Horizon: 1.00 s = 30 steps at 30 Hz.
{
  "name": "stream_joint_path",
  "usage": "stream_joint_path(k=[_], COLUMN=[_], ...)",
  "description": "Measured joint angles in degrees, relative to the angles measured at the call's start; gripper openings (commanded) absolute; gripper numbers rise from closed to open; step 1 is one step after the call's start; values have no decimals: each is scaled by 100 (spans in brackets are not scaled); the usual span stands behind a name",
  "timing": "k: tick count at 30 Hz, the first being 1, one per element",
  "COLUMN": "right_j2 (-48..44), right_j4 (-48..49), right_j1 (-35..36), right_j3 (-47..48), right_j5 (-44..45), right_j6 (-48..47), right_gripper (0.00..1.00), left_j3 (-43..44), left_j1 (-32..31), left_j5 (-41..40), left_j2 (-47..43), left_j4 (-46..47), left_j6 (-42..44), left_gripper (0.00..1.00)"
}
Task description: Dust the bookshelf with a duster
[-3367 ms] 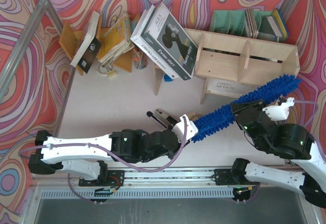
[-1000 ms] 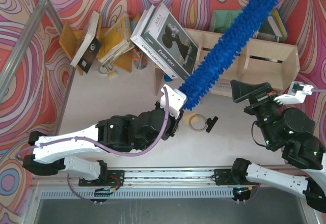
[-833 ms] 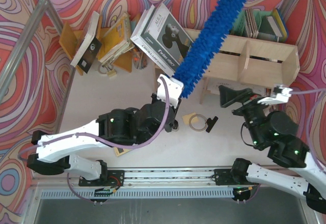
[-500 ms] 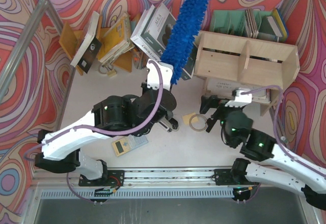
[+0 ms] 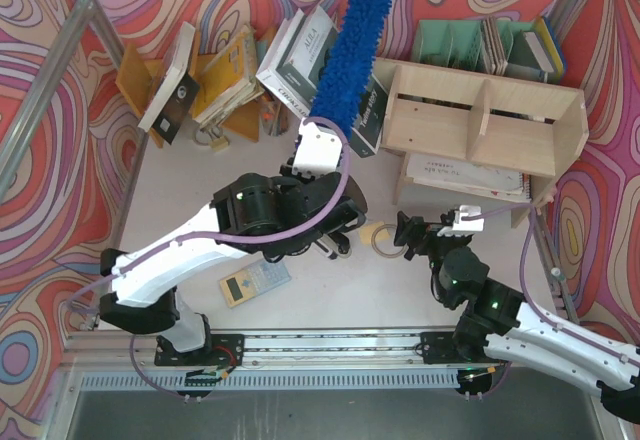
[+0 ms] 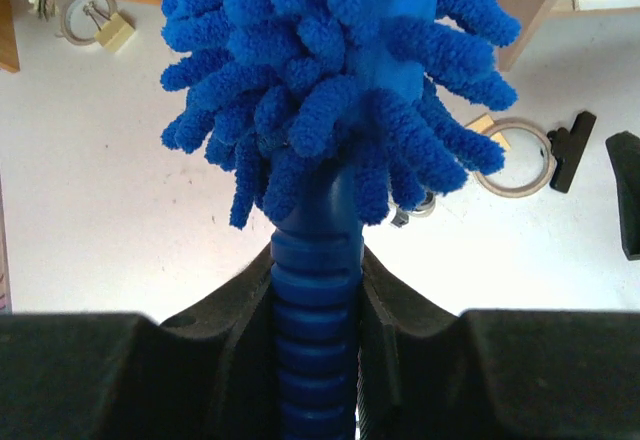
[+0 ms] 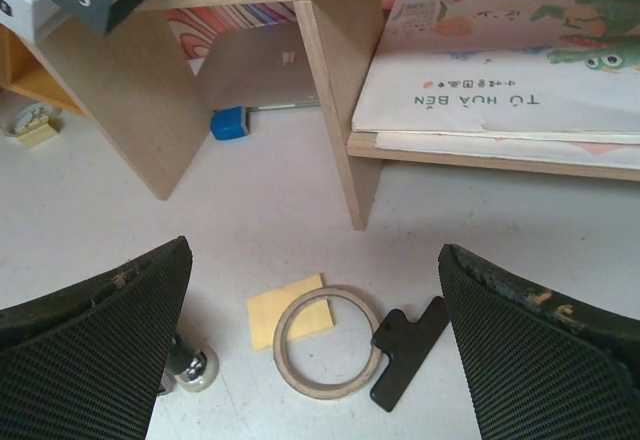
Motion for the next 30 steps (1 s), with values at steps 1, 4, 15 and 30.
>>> stream_joint_path(k=[1, 4, 15, 30], right_j2=[13, 72, 50, 136], right_j4=[96, 269, 415, 417], right_j1=[0, 0, 0, 0], right_j3=[0, 0, 0, 0], right_j5=[-28, -96, -146, 26], right_j6=[-39, -114, -195, -205], right_gripper=[99, 99, 99, 99], left_j3=[2, 17, -70, -988], left_j1=[9, 13, 44, 39], left_j5=[42, 155, 549, 754], left_j2=[31, 136, 387, -195], left_j4=[-42, -138, -227, 374], left_j6=[-28, -111, -363, -341], left_gripper=[0, 0, 0, 0])
